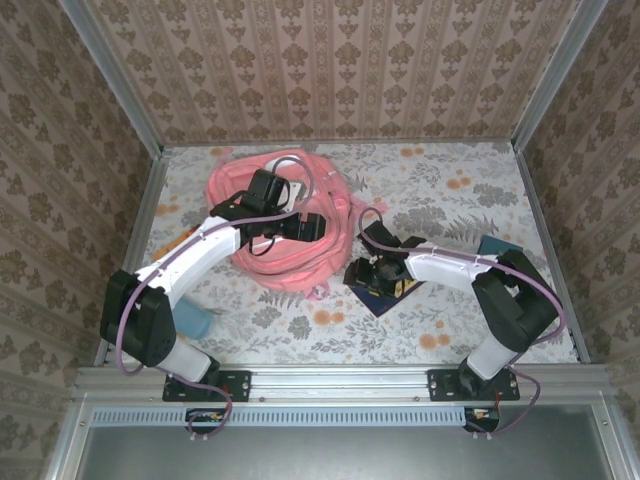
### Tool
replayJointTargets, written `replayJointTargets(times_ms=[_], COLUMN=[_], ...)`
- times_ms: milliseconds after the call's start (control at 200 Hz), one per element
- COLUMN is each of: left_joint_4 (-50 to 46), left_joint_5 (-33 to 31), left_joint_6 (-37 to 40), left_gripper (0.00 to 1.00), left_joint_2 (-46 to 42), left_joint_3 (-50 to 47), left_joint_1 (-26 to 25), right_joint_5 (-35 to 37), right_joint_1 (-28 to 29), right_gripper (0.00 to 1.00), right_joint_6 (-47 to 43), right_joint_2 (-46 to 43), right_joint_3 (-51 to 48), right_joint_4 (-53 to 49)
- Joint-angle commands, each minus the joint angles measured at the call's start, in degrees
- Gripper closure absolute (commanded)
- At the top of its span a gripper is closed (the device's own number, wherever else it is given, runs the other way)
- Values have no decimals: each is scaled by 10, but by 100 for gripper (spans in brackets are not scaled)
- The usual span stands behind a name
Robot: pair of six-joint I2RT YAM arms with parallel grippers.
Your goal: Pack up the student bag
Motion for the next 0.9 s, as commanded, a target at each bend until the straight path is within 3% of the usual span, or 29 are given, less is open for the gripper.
replayJointTargets(times_ms=[0, 280, 485, 665, 890], left_joint_4=[2, 9, 19, 42, 32], left_joint_5=[12, 28, 68, 102, 133], left_joint_6=[-13, -18, -43, -82, -84], left_gripper=[3, 6, 11, 18, 34], left_joint_2=[12, 38, 68, 113, 197], left_joint_3=[24, 36, 51, 63, 112], left_joint_1=[-5, -19, -46, -81, -128], right_joint_5=[-9, 87, 156, 152, 104], right_joint_1=[2, -26, -67, -154, -183], right_gripper=[35, 34, 33, 34, 36], right_joint_6=[1, -31, -43, -47, -37], right_joint_2=[1, -85, -169, -186, -159], right_joint_3=[-27, -34, -17, -53, -88], right_joint_4=[-56, -183, -221, -212, -160])
